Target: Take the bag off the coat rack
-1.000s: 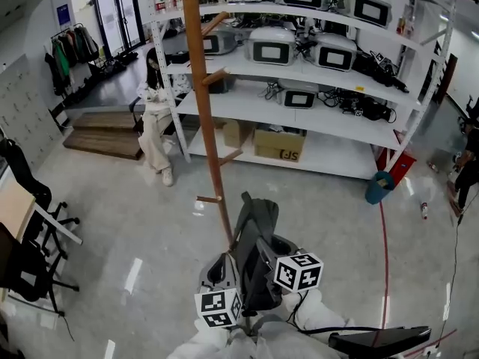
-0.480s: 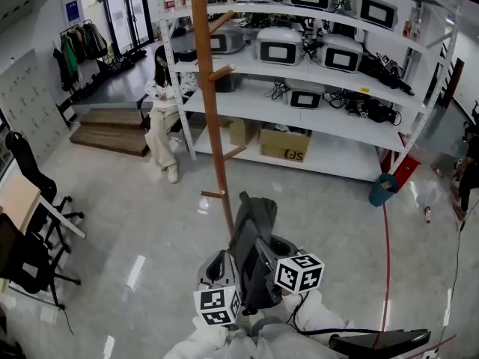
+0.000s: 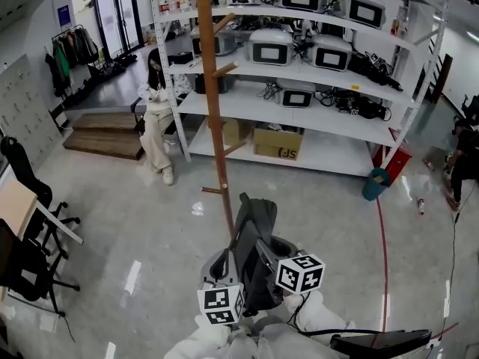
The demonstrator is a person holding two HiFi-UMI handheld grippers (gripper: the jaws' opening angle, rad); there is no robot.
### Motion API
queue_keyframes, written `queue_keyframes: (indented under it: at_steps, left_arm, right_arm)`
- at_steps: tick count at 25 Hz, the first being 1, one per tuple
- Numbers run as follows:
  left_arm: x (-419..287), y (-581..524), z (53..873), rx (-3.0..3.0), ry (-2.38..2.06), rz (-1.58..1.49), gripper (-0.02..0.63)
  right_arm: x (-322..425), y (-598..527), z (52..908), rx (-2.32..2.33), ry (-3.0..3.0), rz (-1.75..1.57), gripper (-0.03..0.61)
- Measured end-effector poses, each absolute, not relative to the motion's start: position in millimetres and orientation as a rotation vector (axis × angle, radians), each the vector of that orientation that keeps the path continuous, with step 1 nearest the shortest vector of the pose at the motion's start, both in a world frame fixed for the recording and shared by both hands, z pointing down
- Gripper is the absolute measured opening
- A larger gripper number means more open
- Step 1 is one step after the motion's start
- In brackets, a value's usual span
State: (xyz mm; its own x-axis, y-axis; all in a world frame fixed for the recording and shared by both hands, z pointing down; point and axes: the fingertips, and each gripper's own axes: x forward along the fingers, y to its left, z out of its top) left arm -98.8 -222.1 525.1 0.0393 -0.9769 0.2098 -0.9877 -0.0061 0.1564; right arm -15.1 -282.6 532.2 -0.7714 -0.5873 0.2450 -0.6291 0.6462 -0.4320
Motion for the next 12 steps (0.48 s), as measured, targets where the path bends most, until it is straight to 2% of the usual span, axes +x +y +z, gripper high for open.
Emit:
queue_keyframes:
  at_steps: [12]
  left_arm:
    - [-104.0,-184.4,524.2,2.098,-1.966,0.016,-0.012]
  right_arm:
    - [-13.2,-243.4,525.5,1.101,-2.766,0.813,0.094]
